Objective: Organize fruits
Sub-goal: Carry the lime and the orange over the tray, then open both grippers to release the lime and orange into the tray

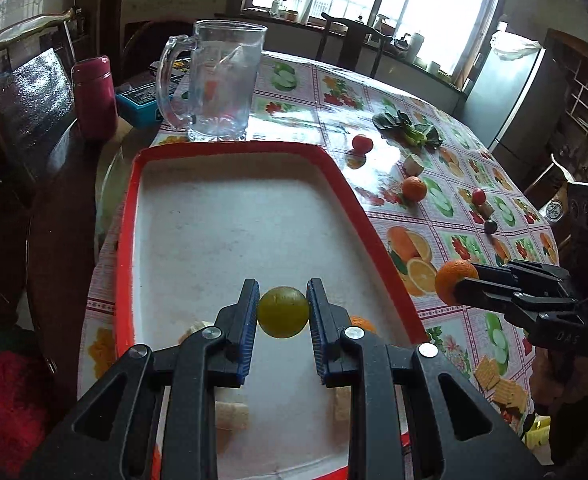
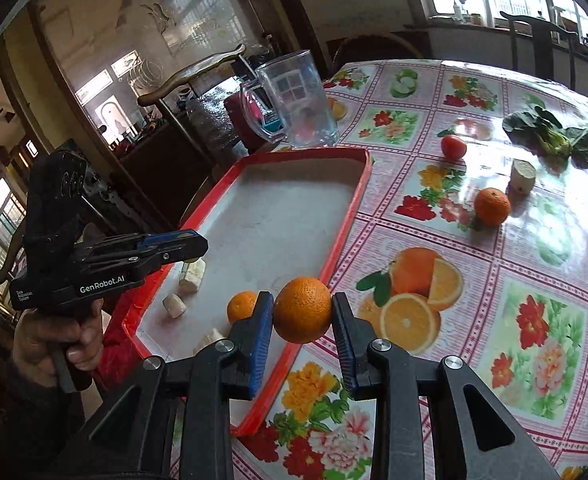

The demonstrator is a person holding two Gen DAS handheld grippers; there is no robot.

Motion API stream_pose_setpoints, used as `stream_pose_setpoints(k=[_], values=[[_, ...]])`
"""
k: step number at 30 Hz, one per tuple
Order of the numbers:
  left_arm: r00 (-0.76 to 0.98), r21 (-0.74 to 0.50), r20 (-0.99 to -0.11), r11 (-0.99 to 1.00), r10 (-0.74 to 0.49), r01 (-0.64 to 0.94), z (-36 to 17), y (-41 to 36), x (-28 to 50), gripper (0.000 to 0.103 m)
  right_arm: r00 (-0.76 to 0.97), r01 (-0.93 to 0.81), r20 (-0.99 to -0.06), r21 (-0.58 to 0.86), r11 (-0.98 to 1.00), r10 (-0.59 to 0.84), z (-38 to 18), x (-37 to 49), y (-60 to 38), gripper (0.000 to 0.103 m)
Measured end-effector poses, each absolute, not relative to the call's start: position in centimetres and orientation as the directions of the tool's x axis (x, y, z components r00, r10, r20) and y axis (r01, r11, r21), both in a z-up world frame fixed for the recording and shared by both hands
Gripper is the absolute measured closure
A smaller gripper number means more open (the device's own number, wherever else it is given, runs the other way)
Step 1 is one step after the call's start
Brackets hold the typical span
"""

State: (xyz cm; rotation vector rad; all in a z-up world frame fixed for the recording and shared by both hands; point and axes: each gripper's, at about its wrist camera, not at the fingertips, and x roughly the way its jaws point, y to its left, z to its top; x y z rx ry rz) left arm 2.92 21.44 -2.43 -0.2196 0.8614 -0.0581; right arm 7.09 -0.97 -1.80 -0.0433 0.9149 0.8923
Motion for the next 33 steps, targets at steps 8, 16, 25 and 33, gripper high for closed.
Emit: stream_pose_setpoints(k=[8, 16, 25, 33], values=[[0.641, -0.219, -0.757, 0.973, -0.125, -0.069, -2.8, 23.5, 4.4, 0.081, 0.245, -0.721, -0.72, 0.313, 0.619, 0.649, -2.2, 8.2, 3.3, 0.073], [0.612, -0.227, -0.781, 0.969, -0.123, -0.095, -4.0, 25.0, 5.7, 0.081, 0.205, -0.739, -0.753, 0.299, 0.603, 0.625, -3.6, 9.2, 6.5, 0.073], [0.572, -0.227, -0.811, 0.967, -0.124, -0.113, -5.3, 25.3, 6.9, 0.081, 0.181, -0.753, -0.79, 0.271, 0.6, 0.585, -5.6, 9.7, 8.6, 0.07], [0.537, -0.196, -0.839, 0.969, -0.086, -0.153, -6.1, 25.3, 6.8, 0.075, 0.186, -0.756, -0.785, 0.269, 0.596, 0.591, -5.2, 9.2, 8.0, 0.064]])
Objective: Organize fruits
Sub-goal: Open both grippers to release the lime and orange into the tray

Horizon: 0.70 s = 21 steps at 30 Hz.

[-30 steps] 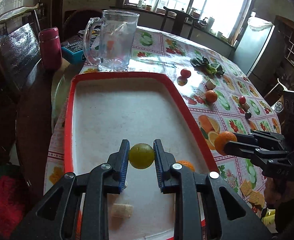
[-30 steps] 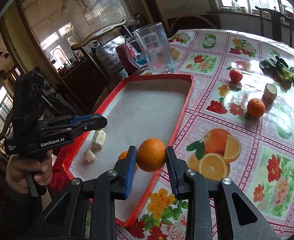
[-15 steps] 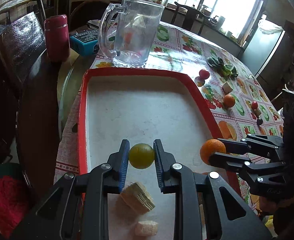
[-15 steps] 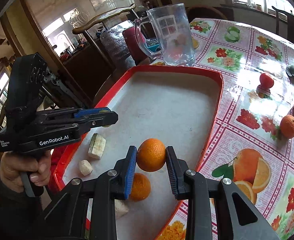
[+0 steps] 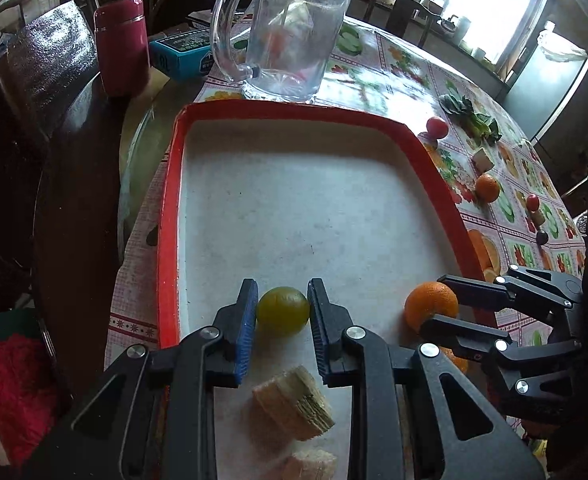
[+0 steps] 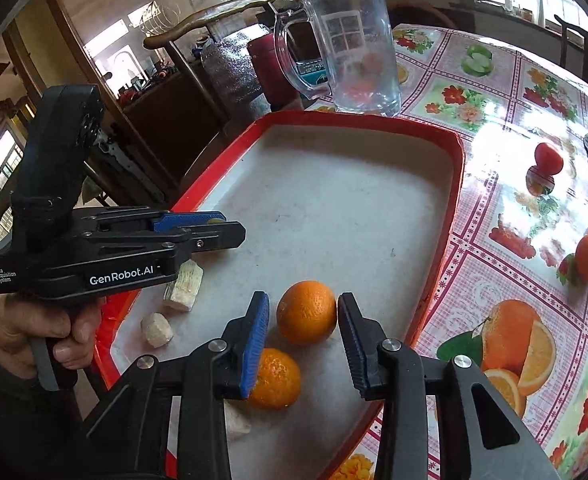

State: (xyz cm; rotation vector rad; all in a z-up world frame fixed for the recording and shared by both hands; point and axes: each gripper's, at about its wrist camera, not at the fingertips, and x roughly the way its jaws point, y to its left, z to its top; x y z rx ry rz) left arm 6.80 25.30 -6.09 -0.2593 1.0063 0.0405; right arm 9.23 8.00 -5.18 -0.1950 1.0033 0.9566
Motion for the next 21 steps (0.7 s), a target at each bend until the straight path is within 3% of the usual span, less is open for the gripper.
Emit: stream_pose_setpoints(k=[1, 3, 11, 21], values=[[0.543, -0.195, -0.836, 0.969, -0.082, -0.154, -5.9, 25.2, 6.6, 0.064, 0.189, -0.754, -0.779, 0.275, 0.597, 0.598, -4.9, 9.1, 7.6, 0.064], [0.557, -0.187, -0.828, 0.969, -0.066, -0.163, -5.4, 25.1, 6.3, 0.054, 0.195, -0.748, -0.766, 0.287, 0.598, 0.612, -4.3, 8.9, 6.7, 0.064], [0.603, -0.201, -0.793, 0.971, -0.084, -0.129, -3.4, 23.1, 5.5, 0.054, 0.262, -0.692, -0.711, 0.333, 0.641, 0.652, -2.4, 7.8, 0.1, 0.063], [0.614, -0.207, -0.773, 0.978, -0.159, -0.008, -1.7, 17.0, 6.0, 0.053, 0.358, -0.547, -0.714, 0.362, 0.755, 0.602, -3.3, 7.9, -9.5, 0.062]])
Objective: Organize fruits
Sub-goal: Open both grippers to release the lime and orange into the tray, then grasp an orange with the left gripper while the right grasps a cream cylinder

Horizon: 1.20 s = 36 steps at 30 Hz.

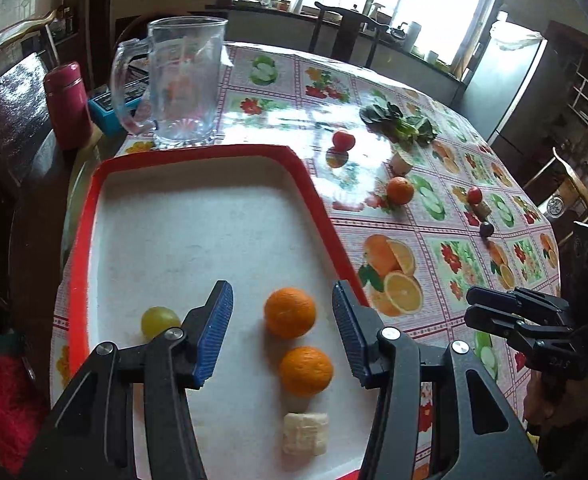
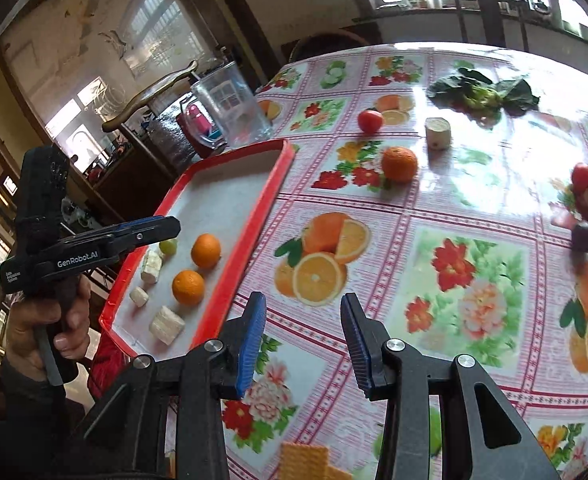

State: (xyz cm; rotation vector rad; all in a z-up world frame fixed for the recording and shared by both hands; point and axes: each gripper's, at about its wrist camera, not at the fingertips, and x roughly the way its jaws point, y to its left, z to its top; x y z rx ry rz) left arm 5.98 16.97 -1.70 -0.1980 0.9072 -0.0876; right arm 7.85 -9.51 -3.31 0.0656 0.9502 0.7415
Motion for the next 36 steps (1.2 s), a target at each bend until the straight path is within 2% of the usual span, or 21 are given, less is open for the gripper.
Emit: stream_pose_setpoints(k=[18, 20, 28, 36], values=[[0.556, -0.184, -0.796, 0.971, -0.239, 0.155, -1.7, 7.6, 7.6, 0.051, 0.49, -0.34, -0.725, 0.353, 0.872, 0.484, -4.8, 9.4, -21.6, 0.062], [0.552, -0.177, -0.799, 0.971, -0.238, 0.162, -1.8, 6.9, 7.9, 0.048, 0.507, -0.316, -0.723, 0.35, 0.882, 0.469, -5.0, 10.1, -22.8, 0.062], [0.538, -0.187, -0.803, 0.965, -0.257, 0.182, -2.2, 4.7, 10.4, 0.048, 0.541, -0.271, -0.742, 0.291, 0.917, 0.396, -5.2, 13.7, -25.5, 0.062], [0.546, -0.148, -0.809, 0.974, -0.218, 0.17, -3.0, 2.7, 14.9, 0.048, 0.57, -0.23, -0.75, 0.246, 0.942, 0.335, -5.0, 19.0, -26.9, 0.062]])
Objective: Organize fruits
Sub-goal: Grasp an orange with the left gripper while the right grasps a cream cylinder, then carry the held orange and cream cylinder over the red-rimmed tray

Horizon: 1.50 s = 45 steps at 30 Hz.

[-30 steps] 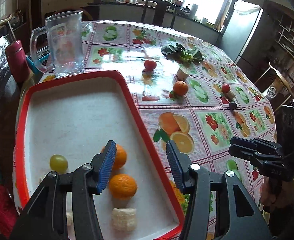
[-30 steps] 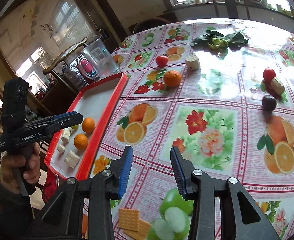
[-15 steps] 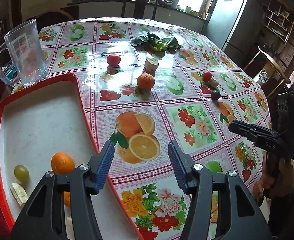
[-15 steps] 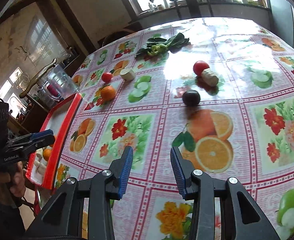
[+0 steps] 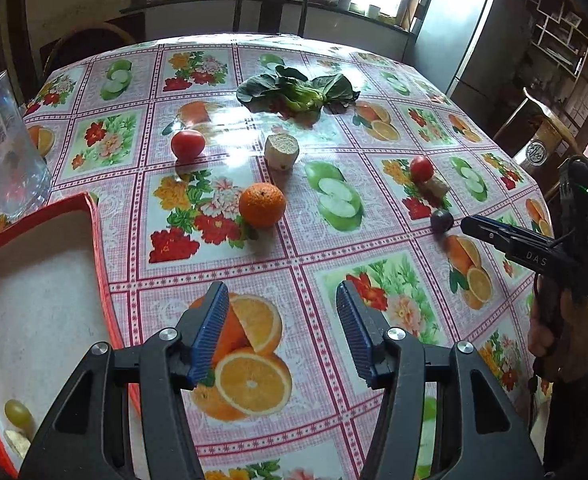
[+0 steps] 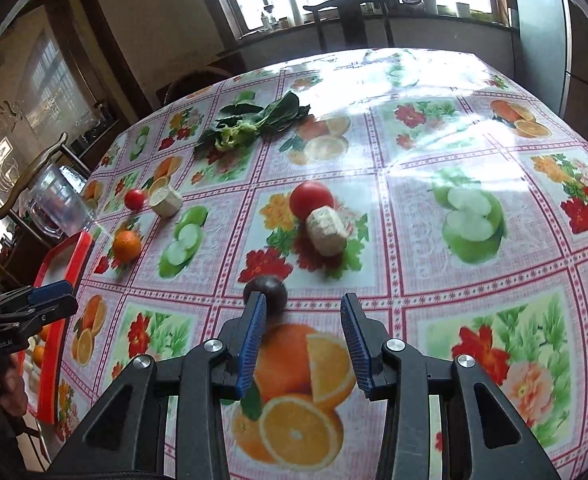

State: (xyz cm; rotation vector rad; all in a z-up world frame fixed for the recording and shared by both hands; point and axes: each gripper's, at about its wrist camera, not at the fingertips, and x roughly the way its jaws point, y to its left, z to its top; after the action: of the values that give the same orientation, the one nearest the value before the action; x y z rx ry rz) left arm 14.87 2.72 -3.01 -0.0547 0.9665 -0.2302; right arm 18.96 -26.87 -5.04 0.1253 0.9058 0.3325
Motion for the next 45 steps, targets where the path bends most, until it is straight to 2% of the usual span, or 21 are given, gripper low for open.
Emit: stream_pose_setpoints(k=[10, 15, 16, 19, 20, 27, 35, 45], values=[[0.533, -0.108, -0.831, 0.986, -0.161, 0.128, -5.1, 1.5, 21.2, 0.048, 0.566, -0.237, -0.764, 0.209, 0.949, 0.31, -5.8, 23.9, -26.0, 0.062], [0.524, -0.095, -0.838, 0.986, -0.154, 0.137, -6.5, 0.8, 22.8, 0.049, 0.57, -0.244, -0.764, 0.193, 0.95, 0.302, -6.4, 24.5, -25.8, 0.068], [0.534, -0.091, -0.833, 0.987, -0.149, 0.133, -6.7, 0.8, 22.9, 0.052, 0.573, -0.249, -0.764, 0.185, 0.951, 0.298, -6.4, 24.5, -25.7, 0.077], [0.556, -0.078, -0.821, 0.989, -0.133, 0.122, -6.7, 0.8, 22.8, 0.069, 0.582, -0.254, -0.759, 0.168, 0.952, 0.29, -6.3, 24.0, -25.8, 0.077], [0.548, -0.105, -0.821, 0.986, -0.159, 0.129, -6.6, 1.0, 22.6, 0.069, 0.589, -0.253, -0.755, 0.167, 0.953, 0.289, -6.1, 23.6, -25.8, 0.077], [0.551, -0.165, -0.804, 0.974, -0.223, 0.154, -5.8, 1.2, 19.1, 0.069, 0.604, -0.291, -0.709, 0.228, 0.929, 0.363, -3.9, 19.3, -25.9, 0.077], [0.569, -0.205, -0.778, 0.964, -0.267, 0.171, -4.5, 2.1, 12.9, 0.069, 0.551, -0.39, -0.701, 0.263, 0.882, 0.453, -3.0, 13.8, -23.2, 0.077], [0.604, -0.184, -0.764, 0.974, -0.226, 0.131, -3.8, 4.5, 6.9, 0.069, 0.472, -0.48, -0.718, 0.276, 0.833, 0.511, -3.5, 8.8, -18.7, 0.077]])
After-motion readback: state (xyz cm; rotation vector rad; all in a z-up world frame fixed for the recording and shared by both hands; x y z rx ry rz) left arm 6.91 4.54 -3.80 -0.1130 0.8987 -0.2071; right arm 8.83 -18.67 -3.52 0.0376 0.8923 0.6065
